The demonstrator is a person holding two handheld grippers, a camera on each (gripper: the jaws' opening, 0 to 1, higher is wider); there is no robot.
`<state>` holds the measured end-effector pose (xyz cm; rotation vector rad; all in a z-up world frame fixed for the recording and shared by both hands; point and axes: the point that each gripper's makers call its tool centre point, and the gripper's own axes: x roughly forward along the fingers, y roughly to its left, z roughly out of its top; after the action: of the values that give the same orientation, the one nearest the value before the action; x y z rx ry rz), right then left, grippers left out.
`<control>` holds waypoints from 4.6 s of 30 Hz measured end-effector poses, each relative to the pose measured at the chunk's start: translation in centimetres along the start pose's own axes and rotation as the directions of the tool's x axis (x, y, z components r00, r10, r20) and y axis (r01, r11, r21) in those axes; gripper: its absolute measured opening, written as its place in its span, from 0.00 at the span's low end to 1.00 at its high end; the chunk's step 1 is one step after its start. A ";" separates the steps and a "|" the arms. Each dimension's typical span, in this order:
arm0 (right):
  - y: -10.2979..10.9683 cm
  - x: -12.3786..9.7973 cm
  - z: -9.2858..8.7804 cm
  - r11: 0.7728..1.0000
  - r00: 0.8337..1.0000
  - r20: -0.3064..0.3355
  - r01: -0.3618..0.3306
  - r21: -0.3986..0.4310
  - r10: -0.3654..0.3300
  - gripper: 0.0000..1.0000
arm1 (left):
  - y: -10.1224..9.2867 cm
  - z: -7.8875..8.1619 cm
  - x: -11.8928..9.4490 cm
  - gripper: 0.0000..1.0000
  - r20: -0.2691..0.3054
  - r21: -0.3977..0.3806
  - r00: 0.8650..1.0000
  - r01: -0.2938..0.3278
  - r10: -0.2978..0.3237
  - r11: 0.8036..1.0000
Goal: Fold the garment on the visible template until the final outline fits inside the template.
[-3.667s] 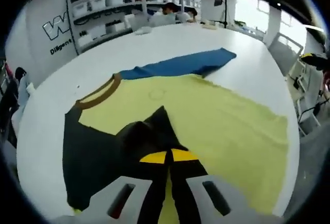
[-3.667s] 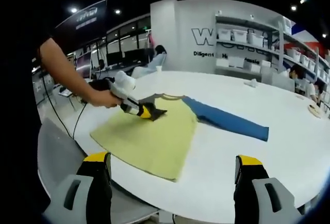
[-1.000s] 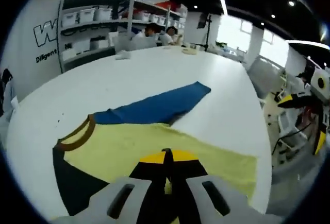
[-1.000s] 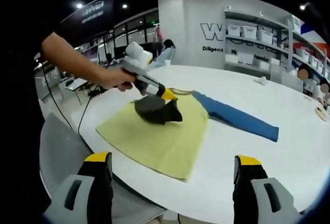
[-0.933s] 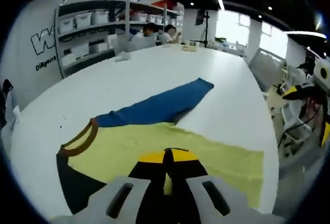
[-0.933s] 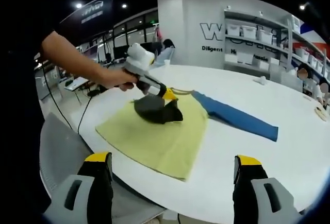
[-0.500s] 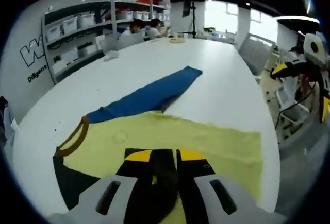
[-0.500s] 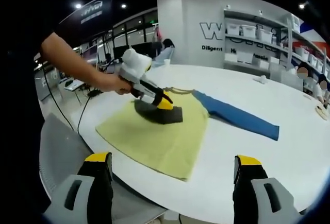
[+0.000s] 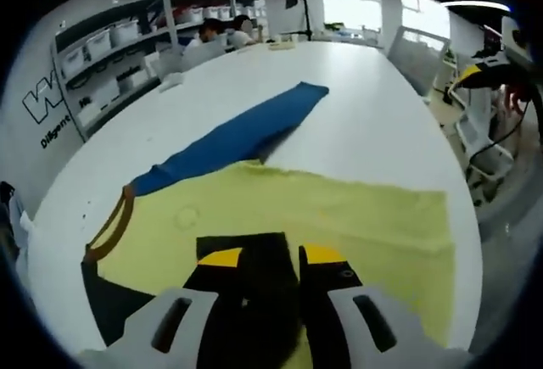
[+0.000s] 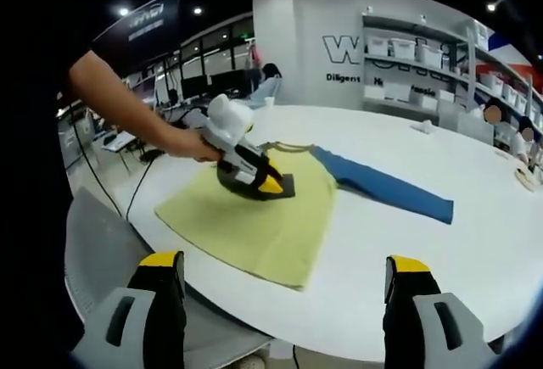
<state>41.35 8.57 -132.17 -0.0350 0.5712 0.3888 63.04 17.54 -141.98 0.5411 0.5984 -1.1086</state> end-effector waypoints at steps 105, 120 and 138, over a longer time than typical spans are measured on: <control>0.7 2.9 1.9 0.992 0.990 0.061 -0.127 -0.015 0.128 0.97 | 18.2 7.6 -23.3 0.03 0.385 -0.284 0.856 -0.247 0.346 0.926; 0.3 2.8 2.0 0.993 0.991 0.067 -0.117 0.001 0.117 0.97 | 24.1 6.3 -26.7 0.03 0.365 -0.338 0.800 -0.362 0.476 0.869; 0.6 3.3 2.3 0.989 0.990 0.042 -0.132 -0.070 0.136 0.99 | 30.8 -0.1 -32.5 0.03 0.286 -0.392 0.715 -0.520 0.638 0.759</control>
<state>44.89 10.61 -131.92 -0.0524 0.5157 0.5385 81.21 49.66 -116.61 0.2020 0.1780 -0.4765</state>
